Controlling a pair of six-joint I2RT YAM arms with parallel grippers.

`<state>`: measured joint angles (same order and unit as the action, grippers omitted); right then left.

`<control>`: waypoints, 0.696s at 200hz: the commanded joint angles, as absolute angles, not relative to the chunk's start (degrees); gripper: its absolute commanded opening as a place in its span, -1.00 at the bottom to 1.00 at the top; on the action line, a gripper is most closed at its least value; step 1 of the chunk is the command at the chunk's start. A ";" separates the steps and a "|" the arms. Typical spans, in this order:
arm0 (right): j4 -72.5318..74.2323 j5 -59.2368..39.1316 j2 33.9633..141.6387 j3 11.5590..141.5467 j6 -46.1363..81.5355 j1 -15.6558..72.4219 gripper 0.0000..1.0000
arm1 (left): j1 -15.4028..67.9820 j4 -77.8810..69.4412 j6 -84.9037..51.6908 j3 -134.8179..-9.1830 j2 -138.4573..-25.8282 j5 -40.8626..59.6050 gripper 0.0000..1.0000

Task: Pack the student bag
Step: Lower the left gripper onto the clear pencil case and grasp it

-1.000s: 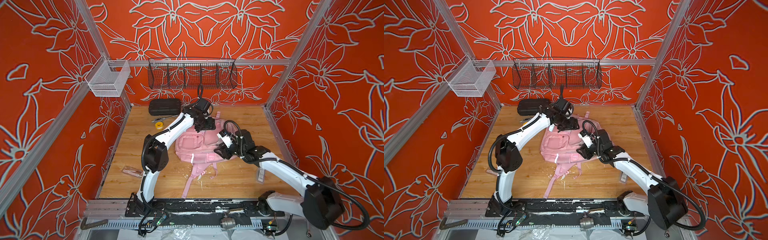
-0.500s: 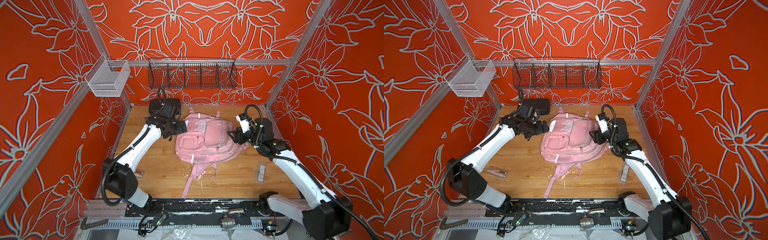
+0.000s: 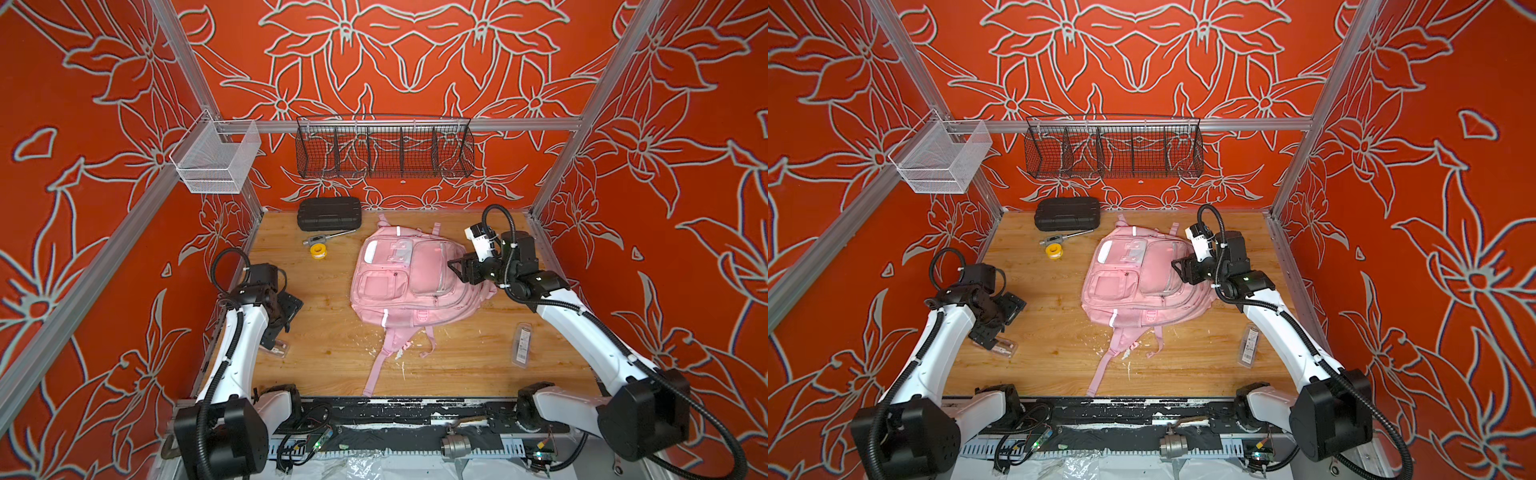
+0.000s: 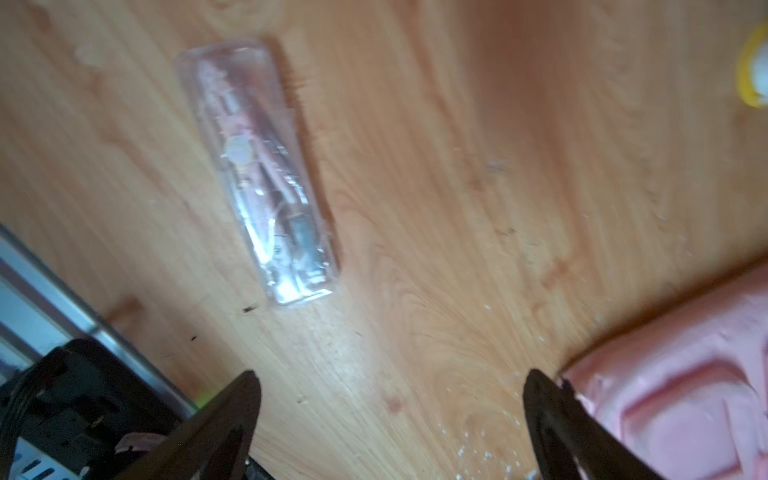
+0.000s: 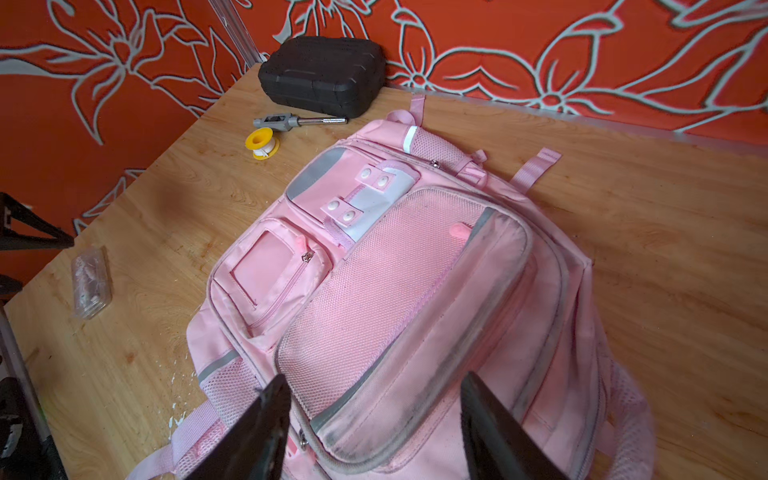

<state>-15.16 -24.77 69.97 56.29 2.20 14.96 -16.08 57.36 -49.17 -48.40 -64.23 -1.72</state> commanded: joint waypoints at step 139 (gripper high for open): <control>-17.20 -25.53 71.51 58.62 0.71 14.99 0.30 | -27.47 37.75 -43.90 -36.11 -79.38 0.73 0.52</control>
<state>-16.10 -24.93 71.61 56.64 1.32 14.96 -27.07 42.06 -45.43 -37.67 -76.95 -1.10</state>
